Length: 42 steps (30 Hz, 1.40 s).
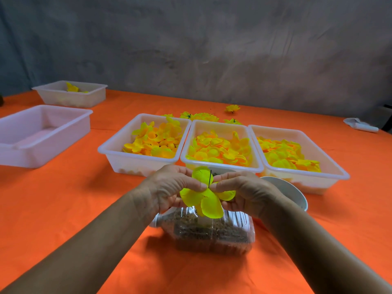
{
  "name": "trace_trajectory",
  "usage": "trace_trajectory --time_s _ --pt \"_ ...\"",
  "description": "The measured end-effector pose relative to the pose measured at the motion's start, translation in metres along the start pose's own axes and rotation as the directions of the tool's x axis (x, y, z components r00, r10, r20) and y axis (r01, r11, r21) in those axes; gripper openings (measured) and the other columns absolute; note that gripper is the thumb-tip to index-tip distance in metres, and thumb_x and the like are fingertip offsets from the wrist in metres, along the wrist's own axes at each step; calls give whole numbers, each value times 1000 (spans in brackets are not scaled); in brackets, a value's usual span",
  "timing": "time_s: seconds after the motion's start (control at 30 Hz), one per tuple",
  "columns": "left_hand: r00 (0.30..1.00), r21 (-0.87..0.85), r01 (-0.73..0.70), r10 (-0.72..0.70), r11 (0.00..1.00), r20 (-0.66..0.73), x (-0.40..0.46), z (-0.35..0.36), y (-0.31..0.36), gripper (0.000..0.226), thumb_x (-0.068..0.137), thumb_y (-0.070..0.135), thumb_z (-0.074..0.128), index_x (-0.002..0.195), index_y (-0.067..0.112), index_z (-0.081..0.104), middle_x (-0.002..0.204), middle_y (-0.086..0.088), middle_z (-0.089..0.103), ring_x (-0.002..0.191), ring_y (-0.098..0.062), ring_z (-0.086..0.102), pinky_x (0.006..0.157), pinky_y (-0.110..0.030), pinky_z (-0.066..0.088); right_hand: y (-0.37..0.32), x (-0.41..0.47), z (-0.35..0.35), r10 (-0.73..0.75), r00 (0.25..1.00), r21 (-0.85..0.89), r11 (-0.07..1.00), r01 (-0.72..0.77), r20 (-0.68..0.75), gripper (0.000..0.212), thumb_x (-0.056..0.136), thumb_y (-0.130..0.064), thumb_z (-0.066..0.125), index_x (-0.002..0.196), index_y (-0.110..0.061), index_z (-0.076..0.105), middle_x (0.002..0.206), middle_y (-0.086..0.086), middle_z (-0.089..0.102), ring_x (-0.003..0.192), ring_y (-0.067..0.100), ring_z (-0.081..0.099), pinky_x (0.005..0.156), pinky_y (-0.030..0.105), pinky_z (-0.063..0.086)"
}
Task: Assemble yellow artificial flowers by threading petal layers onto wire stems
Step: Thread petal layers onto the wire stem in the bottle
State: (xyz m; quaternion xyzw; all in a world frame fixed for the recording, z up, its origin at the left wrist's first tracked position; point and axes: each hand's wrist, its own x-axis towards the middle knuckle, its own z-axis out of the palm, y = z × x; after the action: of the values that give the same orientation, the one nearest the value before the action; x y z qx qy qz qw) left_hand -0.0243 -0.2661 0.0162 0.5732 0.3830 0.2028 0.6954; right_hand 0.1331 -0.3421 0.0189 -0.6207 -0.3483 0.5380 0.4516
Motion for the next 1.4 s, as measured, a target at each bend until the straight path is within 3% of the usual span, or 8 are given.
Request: trace_trajectory --time_s 0.13,0.33,0.5,0.6,0.77,0.9,1.17,1.4 --pt "999 24 -34 34 999 -13 1 1 3 26 71 -5 70 94 7 64 65 -4 69 51 -14 64 45 -22 48 -2 2 -1 -20 1000 17 1000 19 8 14 73 2 68 72 -12 70 67 5 69 56 14 65 52 21 51" --pt "1000 6 4 -5 1000 20 3 3 -1 19 74 -9 65 80 9 65 68 -7 70 57 -17 65 61 -30 54 1 3 0 21 997 55 998 -26 79 26 81 5 59 66 -12 73 69 6 71 59 16 68 60 29 56" --pt "1000 0 5 -5 1000 17 7 3 -1 21 73 -14 63 79 6 65 71 -11 67 63 -22 63 71 -35 54 2 3 3 58 991 105 992 -71 122 19 81 3 55 86 -5 71 85 14 71 71 24 70 67 36 58" --pt "1000 30 -15 15 999 -2 8 3 -2 22 70 -14 65 81 5 65 72 -11 67 66 -25 63 76 -39 53 3 3 3 20 997 53 998 -24 78 25 80 5 58 68 -9 74 74 10 71 63 20 69 62 32 58" --pt "997 113 -51 56 992 -43 8 2 -6 21 69 -10 70 79 8 64 62 -4 68 58 -20 65 57 -28 54 5 2 4 -53 998 -63 997 51 -30 16 75 5 65 78 -10 70 69 9 70 61 20 67 64 32 56" --pt "999 109 -24 28 994 -40 7 2 -6 21 70 -9 71 80 8 63 57 -2 67 50 -14 65 46 -22 51 6 0 6 -40 998 -74 997 37 -50 16 76 4 65 75 -12 67 59 2 67 51 12 63 53 22 51" --pt "999 164 7 2 986 -50 7 -2 -3 32 69 -1 77 96 6 61 68 -5 66 53 -13 64 46 -21 50 10 1 3 12 997 -47 999 -16 -74 15 73 0 71 77 -14 68 61 -1 66 53 9 59 55 21 42" --pt "999 171 28 -23 985 -34 9 -5 -4 26 69 1 78 86 9 59 59 -1 64 45 -10 62 40 -18 45 14 2 0 38 997 -15 999 -39 -73 17 71 -4 75 83 -13 68 69 4 67 55 11 60 48 20 43"
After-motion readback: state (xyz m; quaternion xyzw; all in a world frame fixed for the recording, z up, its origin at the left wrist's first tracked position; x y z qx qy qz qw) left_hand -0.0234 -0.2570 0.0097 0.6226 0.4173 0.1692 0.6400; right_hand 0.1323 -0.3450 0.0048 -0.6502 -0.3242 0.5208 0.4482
